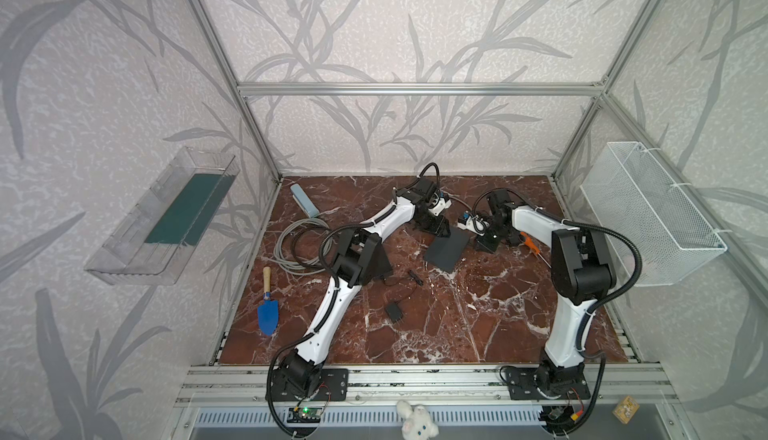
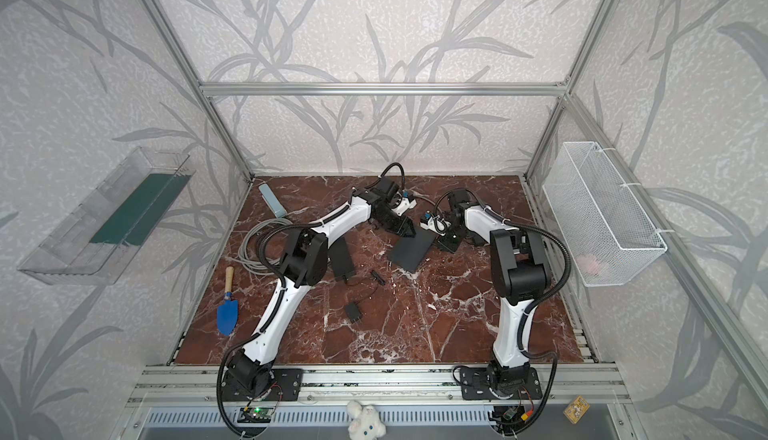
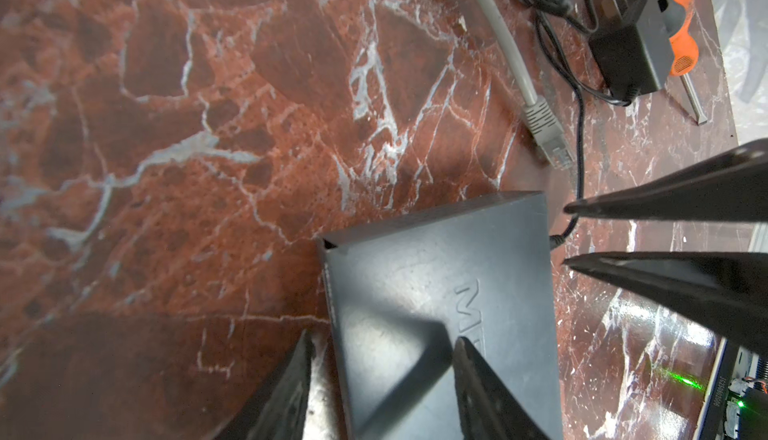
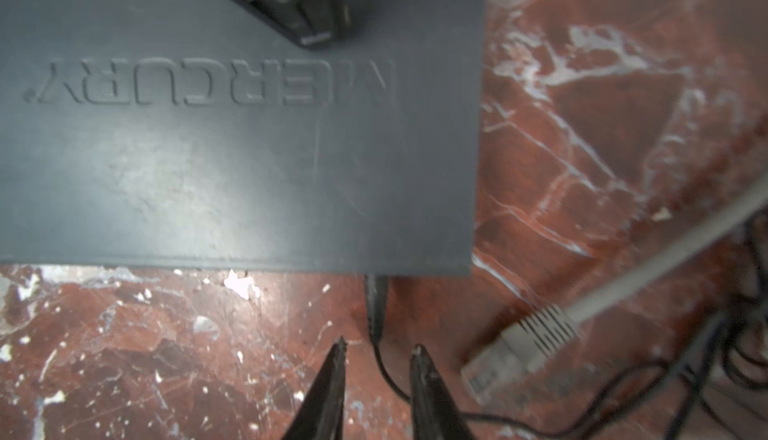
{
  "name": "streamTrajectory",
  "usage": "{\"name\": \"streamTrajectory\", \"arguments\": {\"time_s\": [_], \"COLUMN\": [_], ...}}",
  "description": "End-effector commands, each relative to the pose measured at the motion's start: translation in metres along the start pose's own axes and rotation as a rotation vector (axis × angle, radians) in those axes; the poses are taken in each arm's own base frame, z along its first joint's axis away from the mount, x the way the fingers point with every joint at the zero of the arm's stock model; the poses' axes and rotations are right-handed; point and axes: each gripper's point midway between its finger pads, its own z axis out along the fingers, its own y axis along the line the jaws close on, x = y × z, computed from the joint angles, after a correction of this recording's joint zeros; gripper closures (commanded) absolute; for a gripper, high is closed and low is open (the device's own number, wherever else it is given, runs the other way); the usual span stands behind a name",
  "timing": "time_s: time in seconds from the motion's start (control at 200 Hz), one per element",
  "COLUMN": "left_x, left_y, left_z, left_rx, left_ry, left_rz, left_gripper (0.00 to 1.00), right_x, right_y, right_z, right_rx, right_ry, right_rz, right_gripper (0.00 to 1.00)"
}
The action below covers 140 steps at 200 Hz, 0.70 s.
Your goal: Insert the plug into the switch port
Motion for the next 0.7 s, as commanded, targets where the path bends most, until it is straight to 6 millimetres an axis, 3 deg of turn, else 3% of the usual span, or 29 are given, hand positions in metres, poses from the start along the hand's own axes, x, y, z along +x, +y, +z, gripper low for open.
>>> {"name": "streamTrajectory", "arguments": {"time_s": [0.0,0.245,0.695], "left_x": [0.005,0.013,0.053], "left_y": [-0.003,-0.007,-0.06], "left_z": [0.009,0.013,0.029], "left_rx": [0.02,0.048,0.252], "left_ry": [0.017,0.045,0.205], "left_rz": [-0.004,0.014,0.134], "left_gripper": [0.43,0.45,0.45], "right_x": [-0.003,-0.004,-0.062], "right_y": [0.001,-0.002,-0.002], "right_z": [0.005,0.01,0.007], "right_rx": [-0.02,-0.017,0.025], "right_ry": [0.008,0.019,-0.134], "right_rz": [-0.021,-0.028,-0.056], "right_gripper": [0.76,0.93,0.95]}}
